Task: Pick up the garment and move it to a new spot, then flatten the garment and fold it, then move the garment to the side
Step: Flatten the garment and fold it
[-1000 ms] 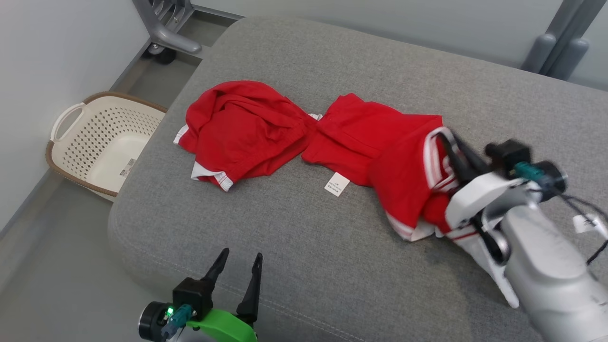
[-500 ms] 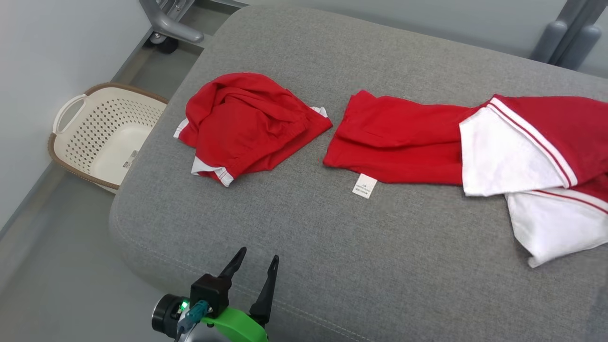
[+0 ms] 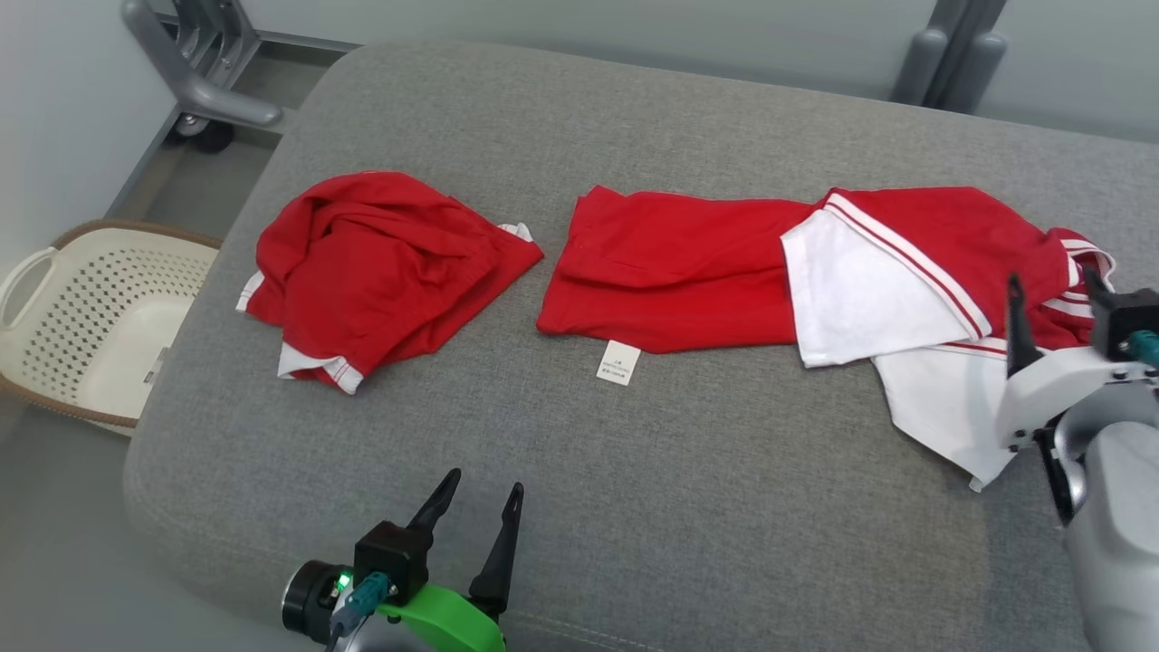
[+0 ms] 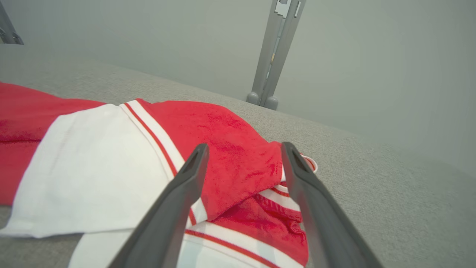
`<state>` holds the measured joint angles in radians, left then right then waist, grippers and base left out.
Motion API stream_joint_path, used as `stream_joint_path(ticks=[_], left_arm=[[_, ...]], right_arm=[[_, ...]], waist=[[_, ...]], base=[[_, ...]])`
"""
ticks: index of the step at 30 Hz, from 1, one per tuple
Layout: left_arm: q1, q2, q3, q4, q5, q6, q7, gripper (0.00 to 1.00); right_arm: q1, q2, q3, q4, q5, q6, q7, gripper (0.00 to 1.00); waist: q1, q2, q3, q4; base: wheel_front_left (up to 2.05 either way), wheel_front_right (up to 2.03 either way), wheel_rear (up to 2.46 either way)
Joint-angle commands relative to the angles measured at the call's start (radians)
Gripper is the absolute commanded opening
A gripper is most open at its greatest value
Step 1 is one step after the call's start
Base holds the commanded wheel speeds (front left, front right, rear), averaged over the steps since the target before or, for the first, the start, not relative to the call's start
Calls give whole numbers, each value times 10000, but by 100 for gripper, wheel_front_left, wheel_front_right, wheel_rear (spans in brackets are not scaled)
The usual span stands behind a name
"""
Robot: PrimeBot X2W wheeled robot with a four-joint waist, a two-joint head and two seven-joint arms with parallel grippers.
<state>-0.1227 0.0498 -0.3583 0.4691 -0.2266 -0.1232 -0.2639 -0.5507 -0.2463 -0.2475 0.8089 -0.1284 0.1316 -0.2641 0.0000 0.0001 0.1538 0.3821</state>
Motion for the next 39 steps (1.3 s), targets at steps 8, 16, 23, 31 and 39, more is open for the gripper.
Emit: stream_joint_path(ticks=[8,16,23,31,39], left_arm=[[-99,27,-271,-61,-153,-44,-8,100],[-148,24,-372,-196,-352,59,-6,100],[-134,22,-464,-281,-431,112,-8,100],[-91,22,-411,-507,-457,173,-6,100],[-197,22,-539,-657,-416,151,-6,100]], right_arm=[[1160,129,4353,-1432,1797,-15,-7,100],[696,-273,6269,-618,2420,-15,-8,100],[-94,-332,6132,767,2012,-17,-5,45],[-479,-264,5394,670,2113,-17,-1,0],[-755,-611,4586,-473,2470,-15,-5,0]], waist=[[0,-1,136,-347],[0,-1,417,390],[0,-1,614,721],[0,-1,720,664],[0,-1,861,605]], base=[[0,0,0],[0,0,0],[0,0,0],[0,0,0],[0,0,0]])
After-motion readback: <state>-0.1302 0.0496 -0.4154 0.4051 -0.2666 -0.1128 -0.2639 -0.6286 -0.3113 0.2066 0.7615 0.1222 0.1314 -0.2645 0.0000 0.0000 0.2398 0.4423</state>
